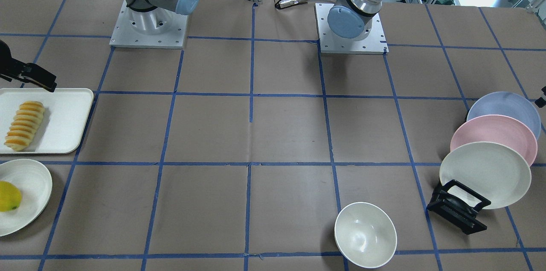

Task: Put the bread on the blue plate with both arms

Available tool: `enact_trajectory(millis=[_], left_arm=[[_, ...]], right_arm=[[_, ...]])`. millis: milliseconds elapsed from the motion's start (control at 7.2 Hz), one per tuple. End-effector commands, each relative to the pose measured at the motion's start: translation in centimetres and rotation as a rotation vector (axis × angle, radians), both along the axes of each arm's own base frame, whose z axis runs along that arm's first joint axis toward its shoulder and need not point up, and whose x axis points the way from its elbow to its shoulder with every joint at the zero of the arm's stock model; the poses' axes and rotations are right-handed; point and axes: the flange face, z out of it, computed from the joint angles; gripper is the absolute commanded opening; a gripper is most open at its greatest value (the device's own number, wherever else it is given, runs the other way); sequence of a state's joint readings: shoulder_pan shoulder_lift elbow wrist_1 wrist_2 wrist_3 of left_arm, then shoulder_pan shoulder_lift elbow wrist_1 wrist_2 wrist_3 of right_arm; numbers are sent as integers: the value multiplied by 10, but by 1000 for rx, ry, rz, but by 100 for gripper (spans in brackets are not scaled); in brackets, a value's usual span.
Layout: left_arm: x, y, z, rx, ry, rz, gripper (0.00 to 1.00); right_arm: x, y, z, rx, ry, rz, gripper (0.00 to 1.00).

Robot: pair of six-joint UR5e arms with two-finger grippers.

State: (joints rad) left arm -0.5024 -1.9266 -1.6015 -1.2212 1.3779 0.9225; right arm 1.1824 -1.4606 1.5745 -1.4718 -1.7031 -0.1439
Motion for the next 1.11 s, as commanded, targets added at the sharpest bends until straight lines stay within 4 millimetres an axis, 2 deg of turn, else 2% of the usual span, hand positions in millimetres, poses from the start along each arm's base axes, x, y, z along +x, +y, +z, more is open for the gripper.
enact_trajectory(millis=[0,139,278,556,833,972], left_arm=[[7,-3,-36,32,60,37,100],[9,-3,-44,41,70,39,100],[11,-4,-53,51,83,52,100],[12,-4,-64,71,95,70,100],[13,-2,-65,83,96,94,100],[12,-2,-65,90,106,111,100]], right_arm=[[-6,-5,-5,-4,14,38,100],[-6,-4,-15,12,-7,96,100],[-8,-8,-12,-10,-8,139,100],[-13,-12,-24,5,-10,125,100],[-44,-16,-45,95,23,211,100],[-64,-16,-56,46,-97,295,100]])
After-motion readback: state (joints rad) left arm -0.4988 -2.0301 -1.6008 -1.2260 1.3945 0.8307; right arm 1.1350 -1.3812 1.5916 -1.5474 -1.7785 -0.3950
